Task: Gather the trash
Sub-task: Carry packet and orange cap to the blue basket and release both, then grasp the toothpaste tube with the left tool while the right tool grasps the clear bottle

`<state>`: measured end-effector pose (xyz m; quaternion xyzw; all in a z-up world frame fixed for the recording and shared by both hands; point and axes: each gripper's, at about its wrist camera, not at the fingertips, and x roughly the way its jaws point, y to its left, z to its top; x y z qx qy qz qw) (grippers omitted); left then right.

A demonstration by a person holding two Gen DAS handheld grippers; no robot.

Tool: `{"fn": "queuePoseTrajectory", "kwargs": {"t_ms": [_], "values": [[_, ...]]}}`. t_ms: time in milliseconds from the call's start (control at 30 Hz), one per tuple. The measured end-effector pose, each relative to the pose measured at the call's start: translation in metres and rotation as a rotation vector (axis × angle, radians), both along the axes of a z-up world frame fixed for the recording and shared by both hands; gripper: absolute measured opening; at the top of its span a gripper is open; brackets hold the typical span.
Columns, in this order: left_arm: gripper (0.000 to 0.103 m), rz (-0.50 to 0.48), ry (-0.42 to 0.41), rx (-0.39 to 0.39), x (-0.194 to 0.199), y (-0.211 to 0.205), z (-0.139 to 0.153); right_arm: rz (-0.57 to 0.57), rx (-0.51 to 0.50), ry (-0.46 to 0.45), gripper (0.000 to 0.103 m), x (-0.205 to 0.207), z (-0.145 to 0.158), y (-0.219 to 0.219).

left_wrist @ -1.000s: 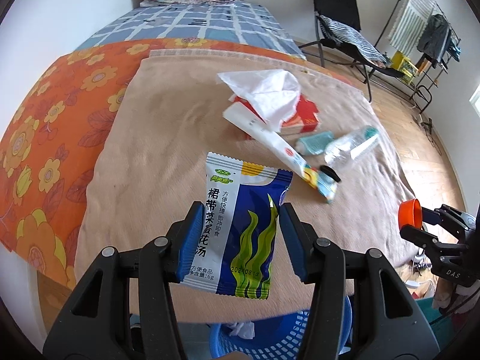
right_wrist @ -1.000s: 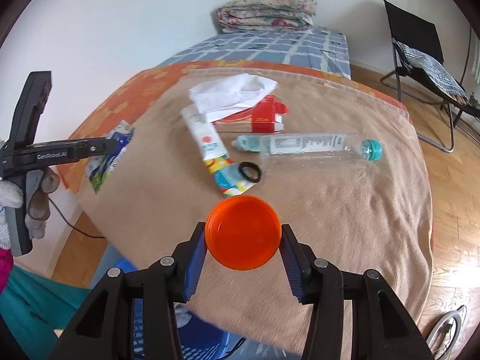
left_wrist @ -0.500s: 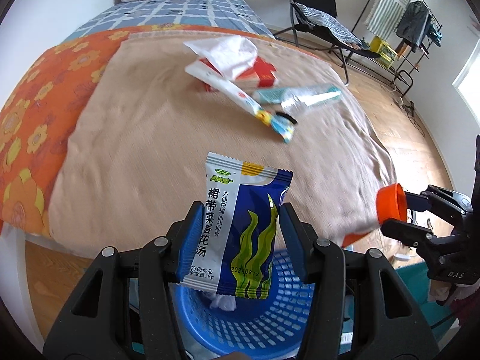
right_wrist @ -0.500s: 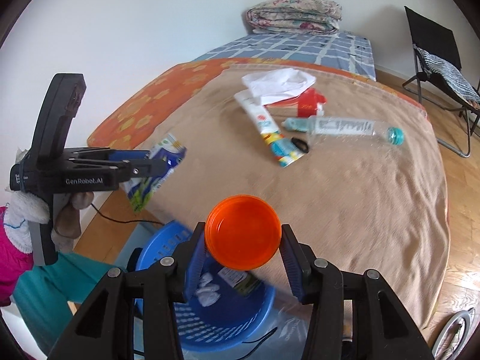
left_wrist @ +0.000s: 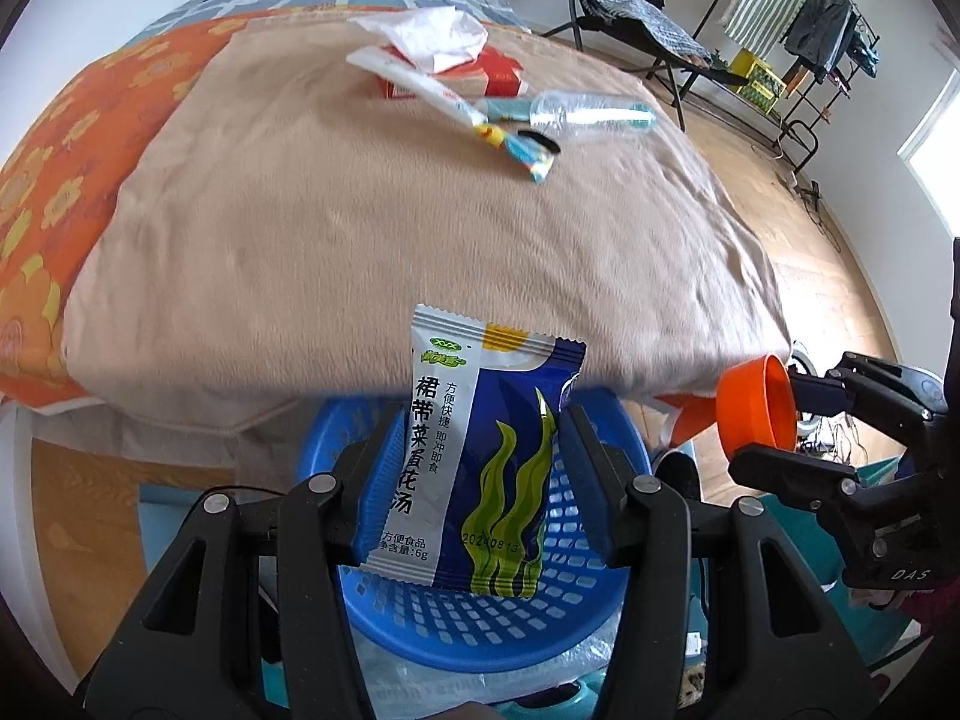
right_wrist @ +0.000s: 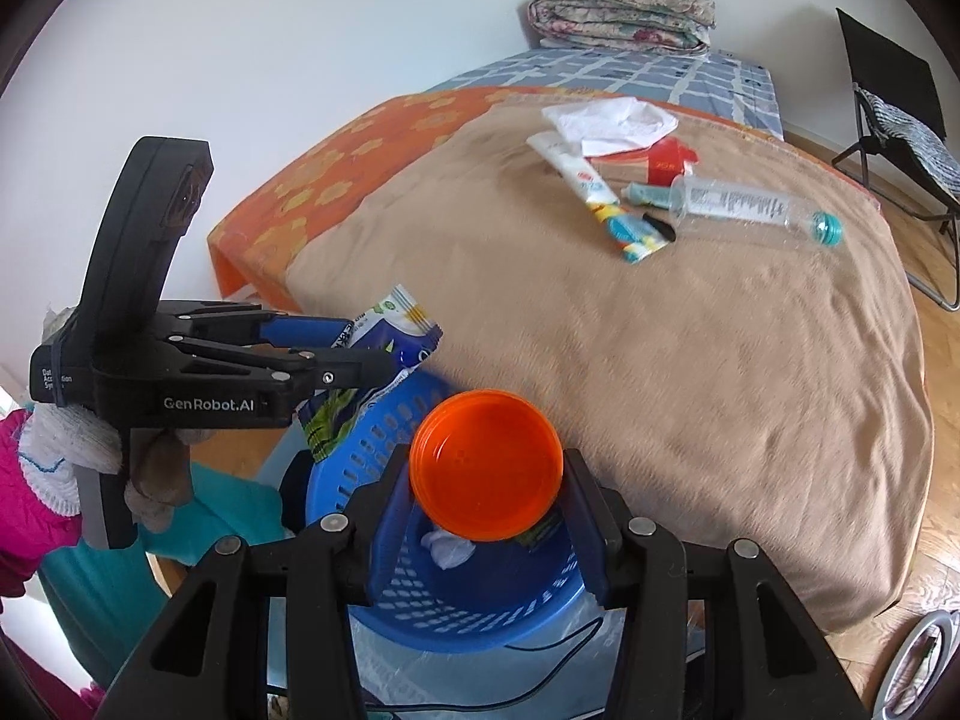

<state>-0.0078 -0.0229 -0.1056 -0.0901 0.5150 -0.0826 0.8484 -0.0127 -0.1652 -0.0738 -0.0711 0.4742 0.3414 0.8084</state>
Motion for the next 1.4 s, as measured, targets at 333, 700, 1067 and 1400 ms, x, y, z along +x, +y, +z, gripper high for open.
{"fn": "queuePoseTrajectory", "kwargs": {"t_ms": [333,700,1067,1400], "values": [[0.053,-0.006,0.033,0.0,-0.014,0.001,-0.013,0.016,-0.01,0.034,0.051,-0.005,-0.011,0.006],[0.062,-0.019,0.046,0.013,-0.016,-0.002,-0.017,0.005,-0.026,0.035,0.073,-0.004,-0.014,0.01],[0.062,-0.012,0.044,0.011,-0.016,0.0,-0.017,-0.007,-0.031,0.025,0.084,-0.004,-0.013,0.009],[0.062,-0.003,0.029,0.02,-0.012,-0.001,-0.011,-0.024,-0.015,0.025,0.084,0.0,-0.009,0.004]]}}
